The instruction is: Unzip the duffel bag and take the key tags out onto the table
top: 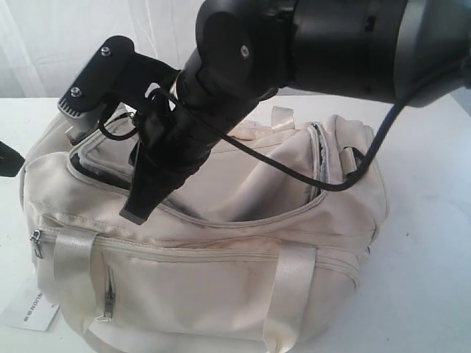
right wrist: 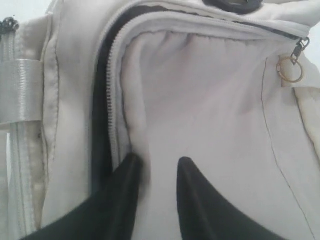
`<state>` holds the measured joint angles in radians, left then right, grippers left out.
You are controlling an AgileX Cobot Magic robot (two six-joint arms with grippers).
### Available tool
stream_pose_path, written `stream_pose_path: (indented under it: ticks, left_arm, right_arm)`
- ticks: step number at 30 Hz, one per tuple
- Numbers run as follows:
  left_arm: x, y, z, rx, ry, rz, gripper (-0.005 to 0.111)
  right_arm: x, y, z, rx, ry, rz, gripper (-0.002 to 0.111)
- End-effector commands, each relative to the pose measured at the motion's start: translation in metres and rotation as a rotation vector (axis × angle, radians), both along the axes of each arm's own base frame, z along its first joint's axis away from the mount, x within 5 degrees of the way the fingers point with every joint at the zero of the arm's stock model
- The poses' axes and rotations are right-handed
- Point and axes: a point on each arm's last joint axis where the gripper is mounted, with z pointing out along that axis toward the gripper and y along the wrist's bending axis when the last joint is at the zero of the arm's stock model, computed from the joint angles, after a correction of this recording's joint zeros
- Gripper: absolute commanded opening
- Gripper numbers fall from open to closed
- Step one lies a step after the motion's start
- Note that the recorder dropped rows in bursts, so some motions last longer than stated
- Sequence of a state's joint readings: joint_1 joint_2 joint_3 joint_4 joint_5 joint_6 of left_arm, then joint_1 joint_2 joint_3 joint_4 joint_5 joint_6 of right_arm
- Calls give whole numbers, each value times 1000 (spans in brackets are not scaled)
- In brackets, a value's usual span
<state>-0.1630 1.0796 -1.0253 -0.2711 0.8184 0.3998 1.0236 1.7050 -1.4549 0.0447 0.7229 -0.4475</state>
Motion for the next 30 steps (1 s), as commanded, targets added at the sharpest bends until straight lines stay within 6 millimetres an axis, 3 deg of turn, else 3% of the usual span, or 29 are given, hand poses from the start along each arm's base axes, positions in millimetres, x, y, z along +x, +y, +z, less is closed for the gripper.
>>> stream_pose_path:
  ticks: [1,9,15,18,22,27,30]
  left_arm:
    - [-3,-1,1,-27,10,-2,0]
    - [-4,-2,1,-35,12,-2,0]
    - [-4,-2,1,-35,12,-2,0]
    - [-4,-2,1,-35,12,-2,0]
    - [-4,-2,1,-35,12,-2,0]
    - [-4,-2,1,-35,12,-2,0]
    - [-4,-2,1,-35,12,-2,0]
  right_arm:
    - [1,2,4,38,-28,-4,25]
    - [-1,0,-3,-19,22,-4,26]
    - [-6,-7,-10,-112,85,0,48]
    - [-7,-10,-12,-148,107,2,53]
    - [-8,-6,-17,-139,138,-1,53]
    - [1,5,-41,-167,133,-3,51]
    - [10,5,-49,-220,68,-41,32]
